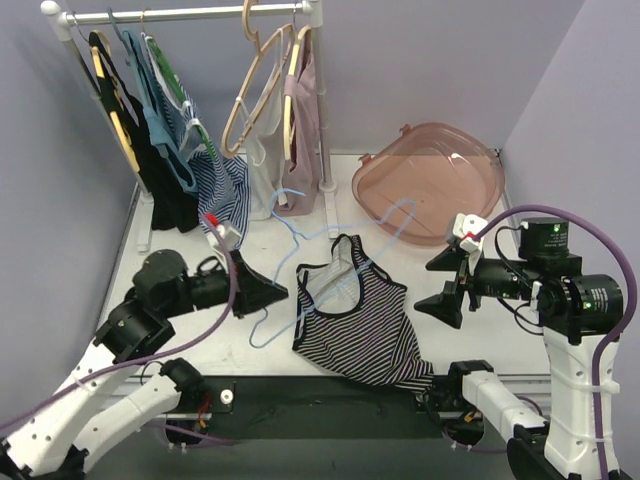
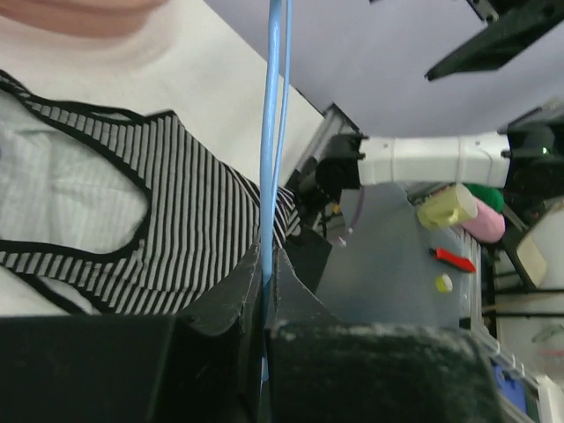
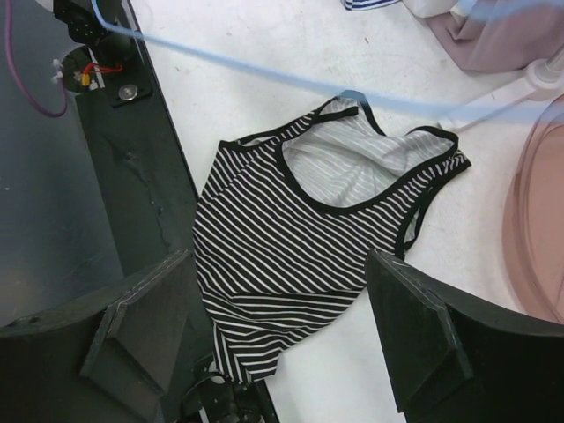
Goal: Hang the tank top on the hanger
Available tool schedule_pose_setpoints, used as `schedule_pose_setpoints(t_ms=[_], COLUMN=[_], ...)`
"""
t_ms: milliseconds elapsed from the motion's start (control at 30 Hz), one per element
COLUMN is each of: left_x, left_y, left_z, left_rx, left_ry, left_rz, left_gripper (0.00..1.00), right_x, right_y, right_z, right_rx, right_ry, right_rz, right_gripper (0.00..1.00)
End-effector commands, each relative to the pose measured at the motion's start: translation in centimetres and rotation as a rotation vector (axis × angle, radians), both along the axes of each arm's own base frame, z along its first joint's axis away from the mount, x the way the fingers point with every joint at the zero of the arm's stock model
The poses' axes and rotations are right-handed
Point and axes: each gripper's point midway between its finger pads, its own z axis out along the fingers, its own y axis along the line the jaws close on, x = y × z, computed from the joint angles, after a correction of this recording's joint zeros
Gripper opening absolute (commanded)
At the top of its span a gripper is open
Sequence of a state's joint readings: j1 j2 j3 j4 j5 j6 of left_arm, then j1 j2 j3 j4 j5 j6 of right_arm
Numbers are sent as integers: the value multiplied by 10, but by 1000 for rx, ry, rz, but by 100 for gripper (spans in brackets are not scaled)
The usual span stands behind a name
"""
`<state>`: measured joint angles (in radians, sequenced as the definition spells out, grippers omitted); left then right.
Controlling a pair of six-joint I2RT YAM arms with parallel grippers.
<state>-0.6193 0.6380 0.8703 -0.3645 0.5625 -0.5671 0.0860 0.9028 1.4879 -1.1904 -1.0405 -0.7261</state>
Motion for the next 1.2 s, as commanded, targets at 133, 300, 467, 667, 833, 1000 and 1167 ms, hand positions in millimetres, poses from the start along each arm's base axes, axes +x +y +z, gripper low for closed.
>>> schedule_pose_setpoints(t_ms=[133, 300, 467, 667, 833, 1000, 1167], left_x=[-31, -38, -43, -56, -63, -66, -71], left_y=[-82, -110, -115, -113, -111, -111, -113], left_z=[-25, -48, -46, -47, -55, -54, -46], left_rx=[186, 298, 317, 302, 312, 302, 268], left_ry=[-119, -132, -159, -154, -127, -122, -124], left_rz=[-144, -233, -280, -333, -357, -369, -391], left_gripper=[0, 0, 0, 0, 0, 0, 0], right_x=[-10, -22, -32, -34, -30, -22, 11], right_y=[8, 8, 11, 13, 14, 20, 21], right_z=[-17, -30, -44, -60, -53, -38, -41], right_rx=[51, 46, 67, 81, 99, 201, 344], right_ry=[89, 98, 151, 207, 198, 280, 543], right_rz=[32, 67, 87, 89, 86, 30, -207], right_gripper=[80, 81, 81, 81, 81, 82, 78])
